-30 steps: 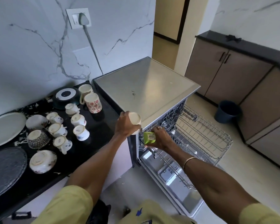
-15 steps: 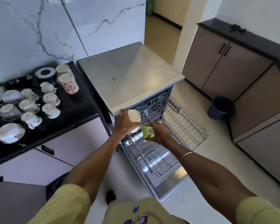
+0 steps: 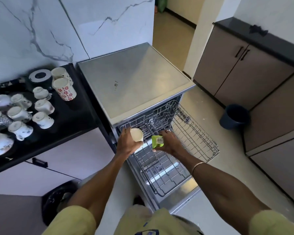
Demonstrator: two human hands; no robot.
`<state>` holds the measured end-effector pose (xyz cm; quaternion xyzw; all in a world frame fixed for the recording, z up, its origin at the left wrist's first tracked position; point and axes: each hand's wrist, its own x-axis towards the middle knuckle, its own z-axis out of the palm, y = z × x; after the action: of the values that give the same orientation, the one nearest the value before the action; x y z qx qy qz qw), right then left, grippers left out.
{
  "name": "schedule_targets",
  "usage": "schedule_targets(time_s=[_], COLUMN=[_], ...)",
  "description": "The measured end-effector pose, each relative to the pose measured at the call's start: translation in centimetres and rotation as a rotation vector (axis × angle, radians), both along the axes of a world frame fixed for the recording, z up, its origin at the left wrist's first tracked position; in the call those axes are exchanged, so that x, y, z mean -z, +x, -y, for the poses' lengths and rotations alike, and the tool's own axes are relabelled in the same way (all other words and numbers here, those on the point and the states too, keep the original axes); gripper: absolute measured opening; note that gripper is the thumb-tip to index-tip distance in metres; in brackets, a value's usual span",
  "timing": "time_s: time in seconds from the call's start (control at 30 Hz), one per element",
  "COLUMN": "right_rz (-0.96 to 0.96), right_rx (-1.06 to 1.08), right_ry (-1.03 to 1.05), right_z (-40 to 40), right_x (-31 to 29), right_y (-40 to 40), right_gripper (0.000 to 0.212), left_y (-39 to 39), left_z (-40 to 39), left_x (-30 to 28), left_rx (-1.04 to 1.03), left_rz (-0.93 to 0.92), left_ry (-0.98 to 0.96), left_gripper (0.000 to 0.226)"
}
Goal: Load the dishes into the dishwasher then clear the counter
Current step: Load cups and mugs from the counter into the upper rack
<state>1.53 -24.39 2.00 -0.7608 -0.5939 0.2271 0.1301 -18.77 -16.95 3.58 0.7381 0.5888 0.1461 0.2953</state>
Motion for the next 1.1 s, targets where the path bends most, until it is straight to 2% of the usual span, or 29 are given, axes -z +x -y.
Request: schedule_targets(time_s=[0.27, 0.53, 0.83, 1.03, 1.1], right_rz=[0.063, 0.027, -0.032, -0.027, -0.032], right_rx=[-0.100, -0.212, -0.276, -0.305, -0.306], right_ry=[-0.064, -0.128, -0.150, -0.103, -0.080], right_z=[-4.9, -10.6, -18.2, -22.2, -23.2], right_x=[2.6, 6.6, 16.5, 22.5, 24.2], right_y=[1.9, 3.9, 5.0, 4.5, 4.0], right_gripper=[0.086, 0.082, 0.078, 0.075, 0.076], left_y=[0.4, 2.7, 5.1, 4.7, 4.7], left_z=[-2.6, -4.6, -8.8, -11.6, -12.3], left_x=[3.4, 7.4, 15.9, 20.2, 21.2], left_rx=[-0.072, -0.090, -0.140, -0.123, -0.081], left_rz=[0.011, -0.026, -0.035, -0.103, -0.178], left_ry=[-0.089, -0.117, -0.124, -0.090, -0.059], left_gripper=[0.092, 0.094, 0.092, 0.093, 0.094])
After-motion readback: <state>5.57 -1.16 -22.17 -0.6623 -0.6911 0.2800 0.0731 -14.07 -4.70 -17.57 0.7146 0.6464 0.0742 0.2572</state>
